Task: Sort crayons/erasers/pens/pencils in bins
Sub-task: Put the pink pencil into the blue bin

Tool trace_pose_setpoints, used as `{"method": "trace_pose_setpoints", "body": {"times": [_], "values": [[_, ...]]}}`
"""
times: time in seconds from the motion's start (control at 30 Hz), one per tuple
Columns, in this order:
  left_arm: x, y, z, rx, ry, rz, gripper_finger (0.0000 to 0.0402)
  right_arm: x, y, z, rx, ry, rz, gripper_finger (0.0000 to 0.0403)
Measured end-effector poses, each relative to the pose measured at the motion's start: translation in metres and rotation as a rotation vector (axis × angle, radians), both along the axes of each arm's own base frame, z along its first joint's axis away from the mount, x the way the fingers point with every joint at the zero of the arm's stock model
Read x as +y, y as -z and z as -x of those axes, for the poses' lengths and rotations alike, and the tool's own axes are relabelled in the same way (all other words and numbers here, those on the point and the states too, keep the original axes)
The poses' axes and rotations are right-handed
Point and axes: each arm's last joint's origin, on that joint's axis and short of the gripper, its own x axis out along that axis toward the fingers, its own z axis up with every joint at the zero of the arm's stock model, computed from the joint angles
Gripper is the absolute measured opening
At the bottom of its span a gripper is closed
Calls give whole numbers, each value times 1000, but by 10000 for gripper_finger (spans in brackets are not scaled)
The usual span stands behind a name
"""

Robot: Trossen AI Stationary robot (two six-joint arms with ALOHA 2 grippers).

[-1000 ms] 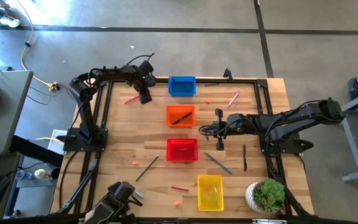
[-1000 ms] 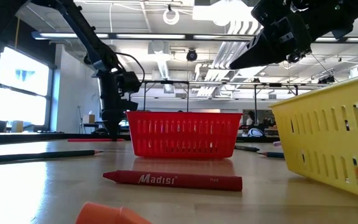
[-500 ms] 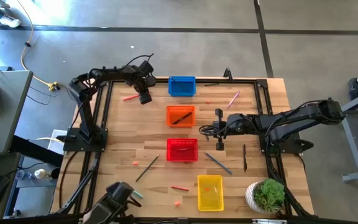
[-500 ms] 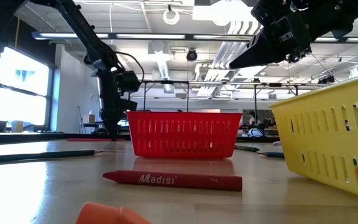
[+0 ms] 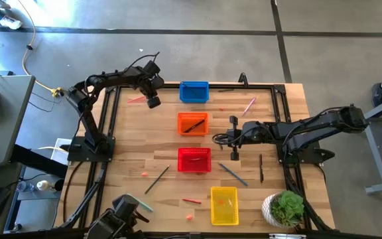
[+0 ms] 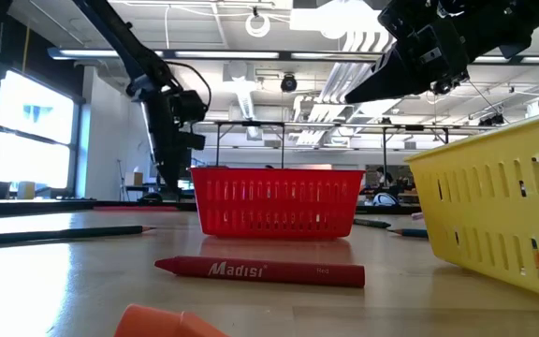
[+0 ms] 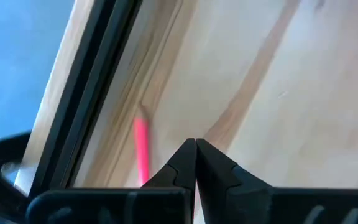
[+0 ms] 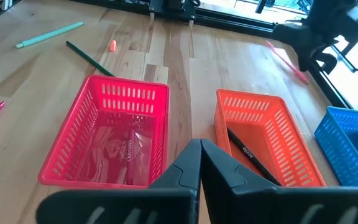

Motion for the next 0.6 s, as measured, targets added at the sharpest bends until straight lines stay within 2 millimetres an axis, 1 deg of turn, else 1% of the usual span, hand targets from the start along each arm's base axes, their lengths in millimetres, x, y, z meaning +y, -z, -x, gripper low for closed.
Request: {"method": "trace_pose_setpoints", "body": {"times": [0.17,0.47,0.6], "values": [[2,-6,-1,-92,-23,4,1,0,0,0,0,0,0,0],[0,-6,-1,-85,-113,25,1,0,0,0,1,0,1,0],[-3,-5,1,-63,-138,57,17,-1,0,0,0,3,1,0]]}}
